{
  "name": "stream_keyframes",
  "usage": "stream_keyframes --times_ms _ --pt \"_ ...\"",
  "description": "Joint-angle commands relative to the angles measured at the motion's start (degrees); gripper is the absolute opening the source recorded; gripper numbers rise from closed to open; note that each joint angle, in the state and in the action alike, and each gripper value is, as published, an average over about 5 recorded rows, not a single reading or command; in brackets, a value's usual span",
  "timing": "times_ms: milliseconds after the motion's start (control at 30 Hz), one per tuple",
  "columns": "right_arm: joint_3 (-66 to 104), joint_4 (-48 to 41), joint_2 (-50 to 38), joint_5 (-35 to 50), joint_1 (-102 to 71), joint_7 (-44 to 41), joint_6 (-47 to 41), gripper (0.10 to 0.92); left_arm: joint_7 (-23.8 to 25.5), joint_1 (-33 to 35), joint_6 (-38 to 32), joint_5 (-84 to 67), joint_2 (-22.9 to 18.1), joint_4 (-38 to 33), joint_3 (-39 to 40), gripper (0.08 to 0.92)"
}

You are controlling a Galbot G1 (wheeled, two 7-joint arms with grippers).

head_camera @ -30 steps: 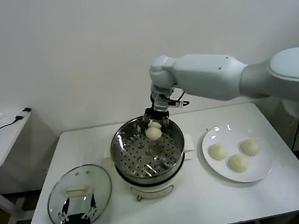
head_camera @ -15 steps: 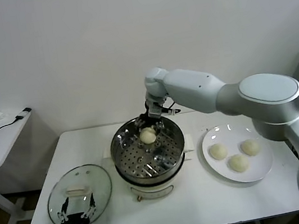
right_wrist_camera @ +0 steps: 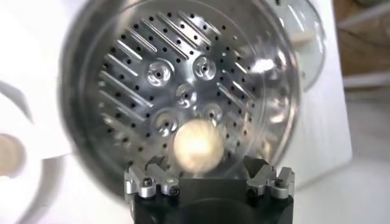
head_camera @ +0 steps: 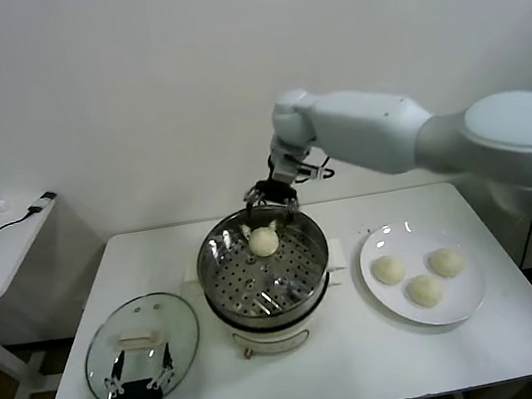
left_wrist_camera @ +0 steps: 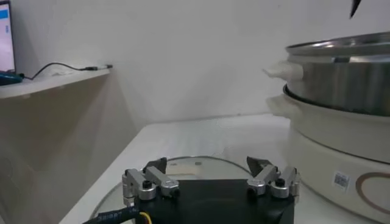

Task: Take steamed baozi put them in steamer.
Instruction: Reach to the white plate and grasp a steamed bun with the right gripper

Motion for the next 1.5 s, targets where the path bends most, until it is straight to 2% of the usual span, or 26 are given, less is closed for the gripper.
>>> stream_keyframes --times_ms 33,267,433,600,1133,1500 --pt "-17.7 11.5 -14.2 19.8 16.8 -3.1 -18.4 0.823 0.0 0.0 0.1 0.2 -0.2 -0.6 0.1 0.823" --pt "-30.3 29.7 -29.3 20.0 20.5 4.3 -38.4 0.823 0.0 -0.5 -0.1 0.1 -0.2 0.0 0.1 0.823" --pt "-27.2 33.4 -33.0 20.3 11.8 9.0 -45.1 0.823 0.0 -0.5 -0.1 0.2 -0.3 0.4 0.2 0.823" --pt "-17.7 28.2 -31.6 18.0 -0.2 13.3 -48.6 0.823 0.0 -0.3 0.0 0.2 -0.3 0.4 -0.3 0.823" --pt "4.6 7.2 -22.6 8.1 -25.2 15.6 -48.6 0.823 -0.1 -0.1 -0.3 0.2 -0.3 1.6 -0.8 0.823" --pt "6.7 2.9 -19.3 7.2 -28.4 14.3 -48.1 0.82 -0.1 0.3 -0.4 0.4 -0.3 1.5 -1.1 0.823"
